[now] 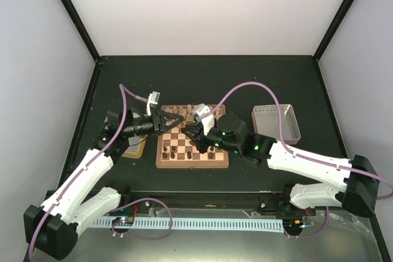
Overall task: Set up the chess pieces on the board
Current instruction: Place the chess piece on the chessboard.
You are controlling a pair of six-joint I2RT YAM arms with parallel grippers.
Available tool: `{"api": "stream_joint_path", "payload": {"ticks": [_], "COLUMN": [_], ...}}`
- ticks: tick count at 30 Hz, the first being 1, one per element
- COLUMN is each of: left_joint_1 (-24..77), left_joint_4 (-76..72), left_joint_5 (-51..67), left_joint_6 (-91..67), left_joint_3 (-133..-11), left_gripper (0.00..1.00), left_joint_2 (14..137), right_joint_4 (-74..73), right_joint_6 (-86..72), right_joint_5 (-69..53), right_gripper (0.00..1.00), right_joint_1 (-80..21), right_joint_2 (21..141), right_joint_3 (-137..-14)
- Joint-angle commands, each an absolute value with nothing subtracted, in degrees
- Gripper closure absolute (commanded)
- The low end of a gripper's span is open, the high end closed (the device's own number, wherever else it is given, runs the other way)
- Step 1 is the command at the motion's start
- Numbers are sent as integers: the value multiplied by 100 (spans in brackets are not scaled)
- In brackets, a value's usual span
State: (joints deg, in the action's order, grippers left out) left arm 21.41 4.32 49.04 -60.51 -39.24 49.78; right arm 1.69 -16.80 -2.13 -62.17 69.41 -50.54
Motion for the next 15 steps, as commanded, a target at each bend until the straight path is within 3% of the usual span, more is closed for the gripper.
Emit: {"api": "stream_joint_path", "payload": {"ticks": [1, 4, 7, 9, 11, 15], "left_joint_1": [2118, 2118, 2118, 2118, 2118, 2118], "left_joint_4": [538, 462, -274, -987, -1285, -1511], "left_joint_5": [5308, 5243, 5127, 4949, 4710, 4543], "left_joint_6": [-5764, -5886, -6481, -6915, -7108, -7301], "left_joint_3": [-4143, -4120, -3937, -3795, -3809, -3899], "left_gripper": [93, 97, 98, 98, 98, 98], "left_joint_2": [4856, 4781, 4668, 4574, 4534, 4556], "right_joint_4": [178, 200, 691, 1120, 1689, 2534], "right_joint_6": [-1855, -2274, -3215, -4216, -4986, -5960], "right_joint_5": [-206, -204, -594, -626, -862, -1213], "right_gripper": [98, 84, 55, 44, 39, 40], "right_joint_1": [-6140, -6107, -6027, -5967, -5829, -5706], "right_joint_2": [6893, 6794, 6627, 6541, 6561, 6726], "right_joint_3": [-5167, -5140, -5001, -4912, -4760, -4807]}}
